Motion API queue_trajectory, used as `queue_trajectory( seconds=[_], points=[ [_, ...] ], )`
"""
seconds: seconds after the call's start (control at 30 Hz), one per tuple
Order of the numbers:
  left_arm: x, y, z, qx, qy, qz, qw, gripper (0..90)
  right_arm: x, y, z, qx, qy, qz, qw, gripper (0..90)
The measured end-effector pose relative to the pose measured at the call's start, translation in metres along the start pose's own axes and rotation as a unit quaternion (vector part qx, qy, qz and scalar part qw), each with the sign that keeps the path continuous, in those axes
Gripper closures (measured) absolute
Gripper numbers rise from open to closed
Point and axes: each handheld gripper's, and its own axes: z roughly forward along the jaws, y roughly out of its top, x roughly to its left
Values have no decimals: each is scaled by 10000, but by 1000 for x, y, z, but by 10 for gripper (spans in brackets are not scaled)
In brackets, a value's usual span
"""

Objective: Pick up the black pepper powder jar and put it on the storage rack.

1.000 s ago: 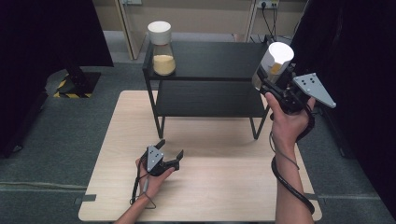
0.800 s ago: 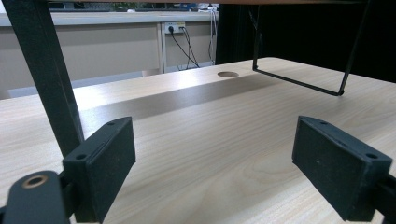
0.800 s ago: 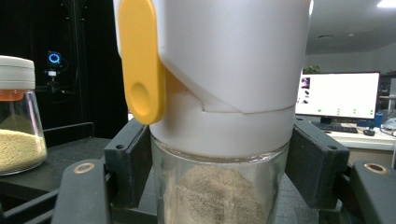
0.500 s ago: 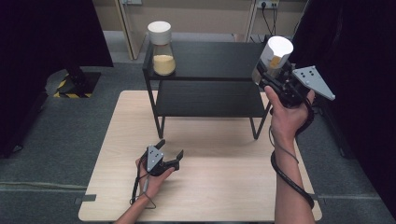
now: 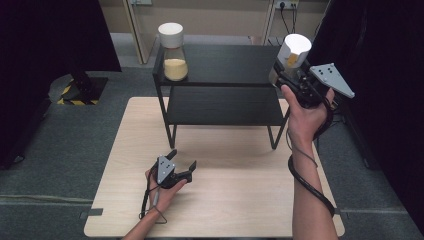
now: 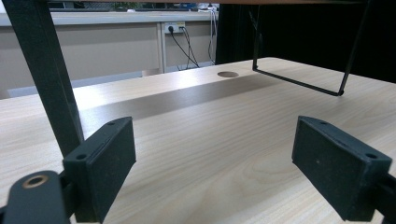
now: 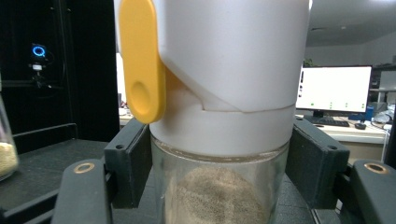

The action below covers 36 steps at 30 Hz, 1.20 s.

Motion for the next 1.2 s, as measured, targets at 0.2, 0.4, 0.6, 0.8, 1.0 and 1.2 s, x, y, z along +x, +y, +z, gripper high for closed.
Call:
queue_trajectory(
  seconds=[0.2,0.4,0.6,0.8,1.0,1.2],
  points=[
    [0,0,0,6,-8,-7,10000,131,0,4,11,75,-85,-2,9999,309],
    [0,0,0,-7,-8,1,10000,132,-2,9,21,151,-159,-4,9998,309],
    [0,-1,0,-15,-7,9,10000,132,-4,13,32,235,-236,41,9994,309],
    [0,0,0,-11,-5,7,10000,132,-5,17,43,335,-283,30,9990,308],
    [1,0,0,-10,-11,-9,10000,132,-3,20,54,436,-344,-21,9985,308],
    [1,0,0,-10,-14,-5,10000,133,-2,18,62,553,-382,-50,9977,308]
  ],
)
